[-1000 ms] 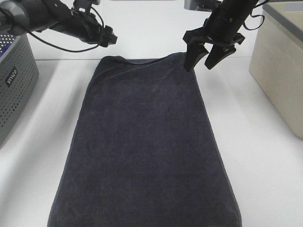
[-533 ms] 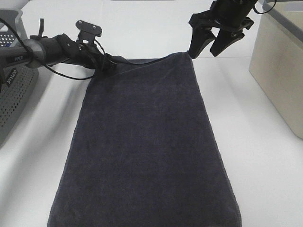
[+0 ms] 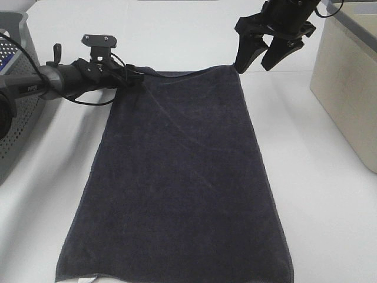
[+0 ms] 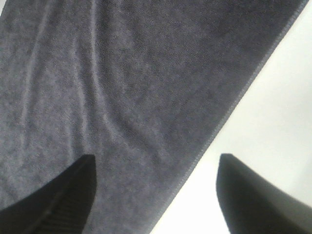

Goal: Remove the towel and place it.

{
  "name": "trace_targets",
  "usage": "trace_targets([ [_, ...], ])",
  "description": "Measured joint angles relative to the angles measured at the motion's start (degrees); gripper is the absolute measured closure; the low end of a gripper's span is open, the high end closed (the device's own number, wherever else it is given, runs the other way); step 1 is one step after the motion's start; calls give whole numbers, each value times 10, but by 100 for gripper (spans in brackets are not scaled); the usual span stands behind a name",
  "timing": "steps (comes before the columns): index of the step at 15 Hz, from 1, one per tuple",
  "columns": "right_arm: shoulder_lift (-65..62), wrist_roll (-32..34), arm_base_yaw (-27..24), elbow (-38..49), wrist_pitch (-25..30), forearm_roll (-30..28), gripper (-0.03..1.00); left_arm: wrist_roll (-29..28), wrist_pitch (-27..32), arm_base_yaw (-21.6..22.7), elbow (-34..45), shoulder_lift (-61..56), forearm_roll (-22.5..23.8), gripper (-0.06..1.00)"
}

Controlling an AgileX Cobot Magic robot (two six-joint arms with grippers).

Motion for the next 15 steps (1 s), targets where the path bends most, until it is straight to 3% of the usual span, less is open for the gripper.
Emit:
trace_targets([
  [7,-4,0,0,0,0,0,28,-16,65,0,-21,-55,-4,29],
  [9,-17,13,0,0,1,0,28,-15,139,0,-21,-91,21,29],
  [11,-42,39,0,0,1,0,28,-29,260,1,-21,-143,61,29],
  [12,-57,54,0,0,1,-1,28,-60,325,2,-21,-168,88,29],
  [13,-65,64,0,0,1,-2,28,-76,348,2,-21,-183,103,29],
  [14,-87,92,0,0,1,-11,28,-146,425,3,-21,-227,168,29],
  [15,-95,101,0,0,1,-18,28,-172,453,3,-21,-244,195,29],
])
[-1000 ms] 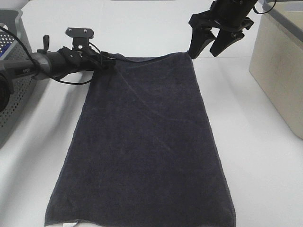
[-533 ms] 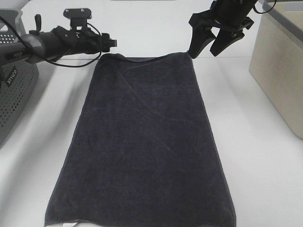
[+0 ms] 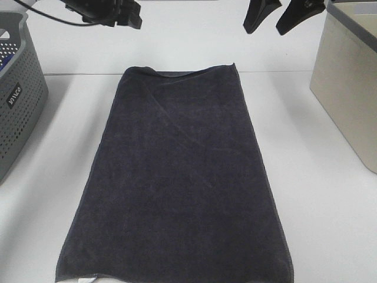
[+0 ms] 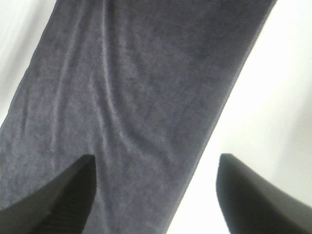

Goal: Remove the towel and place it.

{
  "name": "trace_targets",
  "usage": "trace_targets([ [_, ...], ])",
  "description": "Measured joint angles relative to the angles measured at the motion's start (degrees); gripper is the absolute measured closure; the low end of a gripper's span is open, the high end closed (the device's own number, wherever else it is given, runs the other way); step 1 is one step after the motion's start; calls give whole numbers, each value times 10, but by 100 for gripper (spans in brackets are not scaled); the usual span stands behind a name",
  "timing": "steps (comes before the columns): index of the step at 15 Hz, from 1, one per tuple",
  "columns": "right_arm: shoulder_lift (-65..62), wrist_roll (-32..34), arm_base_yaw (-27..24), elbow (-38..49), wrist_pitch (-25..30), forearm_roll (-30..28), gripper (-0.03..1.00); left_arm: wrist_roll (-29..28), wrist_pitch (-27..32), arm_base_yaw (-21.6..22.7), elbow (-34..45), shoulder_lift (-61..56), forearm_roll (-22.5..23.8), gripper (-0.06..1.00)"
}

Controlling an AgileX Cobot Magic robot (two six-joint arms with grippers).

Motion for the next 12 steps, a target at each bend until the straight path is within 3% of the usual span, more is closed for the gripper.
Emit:
trace_targets([
  [1,-19,19,0,0,1,-17,28,-49,58,1,0,-29,52,29],
  [2,-54,54,-11,0,1,-46,28,-137,162,7,-3,-85,152,29],
  [4,-86,88,-52,0,2,-39,28,-205,241,36,-3,-129,221,29],
  [6,-111,97,-93,0,2,-32,28,-226,276,74,-3,-154,234,29],
  [8,-131,99,-99,2,1,-30,28,-226,277,93,3,-174,237,29],
  [11,-191,99,-99,74,0,-31,28,-226,278,97,76,-225,227,29],
  [12,-235,103,-99,135,0,-37,28,-226,278,97,129,-264,224,29],
])
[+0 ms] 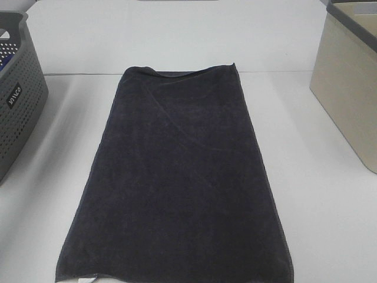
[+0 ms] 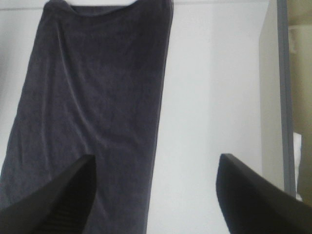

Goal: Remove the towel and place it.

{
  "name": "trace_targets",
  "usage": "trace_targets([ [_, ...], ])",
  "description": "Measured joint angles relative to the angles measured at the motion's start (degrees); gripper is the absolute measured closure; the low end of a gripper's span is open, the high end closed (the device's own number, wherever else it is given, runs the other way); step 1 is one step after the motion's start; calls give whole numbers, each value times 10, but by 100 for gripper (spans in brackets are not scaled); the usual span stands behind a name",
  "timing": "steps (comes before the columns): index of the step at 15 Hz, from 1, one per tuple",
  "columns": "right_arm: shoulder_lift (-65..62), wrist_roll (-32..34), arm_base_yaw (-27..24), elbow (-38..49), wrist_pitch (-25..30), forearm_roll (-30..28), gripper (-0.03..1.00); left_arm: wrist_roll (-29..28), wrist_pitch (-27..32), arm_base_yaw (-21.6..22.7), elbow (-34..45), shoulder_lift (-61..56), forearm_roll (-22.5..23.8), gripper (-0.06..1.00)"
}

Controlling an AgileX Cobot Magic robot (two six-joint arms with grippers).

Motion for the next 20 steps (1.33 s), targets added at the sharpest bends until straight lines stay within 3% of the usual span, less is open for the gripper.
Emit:
trace_targets([
  [4,-210,15,0,231,1,-6,28,-1,-7,0,247,-208,-5,29],
  [8,-429,41,0,394,2,-6,28,-7,-22,0,411,-429,-6,29],
  [13,-676,23,0,529,2,-59,28,9,-31,0,615,-685,11,29],
  [20,-896,3,0,630,3,-90,28,15,-38,0,804,-1010,37,29],
])
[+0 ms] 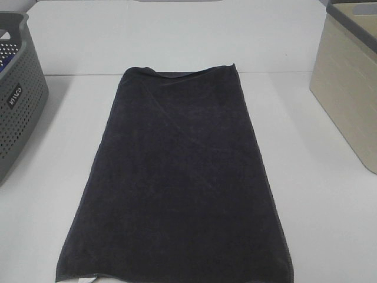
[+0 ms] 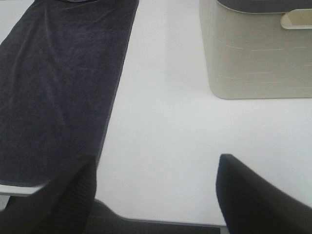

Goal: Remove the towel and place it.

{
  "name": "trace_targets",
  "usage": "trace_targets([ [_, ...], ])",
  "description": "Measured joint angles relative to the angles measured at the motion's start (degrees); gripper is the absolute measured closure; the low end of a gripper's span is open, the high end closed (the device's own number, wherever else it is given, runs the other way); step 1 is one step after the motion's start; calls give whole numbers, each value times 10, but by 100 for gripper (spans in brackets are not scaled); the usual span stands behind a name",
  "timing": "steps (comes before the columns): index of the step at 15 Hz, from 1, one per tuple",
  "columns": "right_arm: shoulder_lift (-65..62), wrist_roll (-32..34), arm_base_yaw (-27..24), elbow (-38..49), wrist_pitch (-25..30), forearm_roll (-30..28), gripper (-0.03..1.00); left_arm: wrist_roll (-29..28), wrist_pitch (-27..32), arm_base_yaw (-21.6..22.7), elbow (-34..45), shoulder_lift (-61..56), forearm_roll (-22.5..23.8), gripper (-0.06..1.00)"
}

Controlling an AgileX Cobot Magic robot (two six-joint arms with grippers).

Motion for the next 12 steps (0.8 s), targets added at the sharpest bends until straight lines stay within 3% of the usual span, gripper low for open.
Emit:
trace_targets([
  [3,-4,-41,0,56,-11,-2,28,4,44,0,46,-98,-11,29],
  [7,-4,-72,0,99,-60,13,28,59,-18,1,76,-100,-78,29],
  [12,-4,-72,0,100,-61,21,28,37,-30,5,80,-100,-90,29],
])
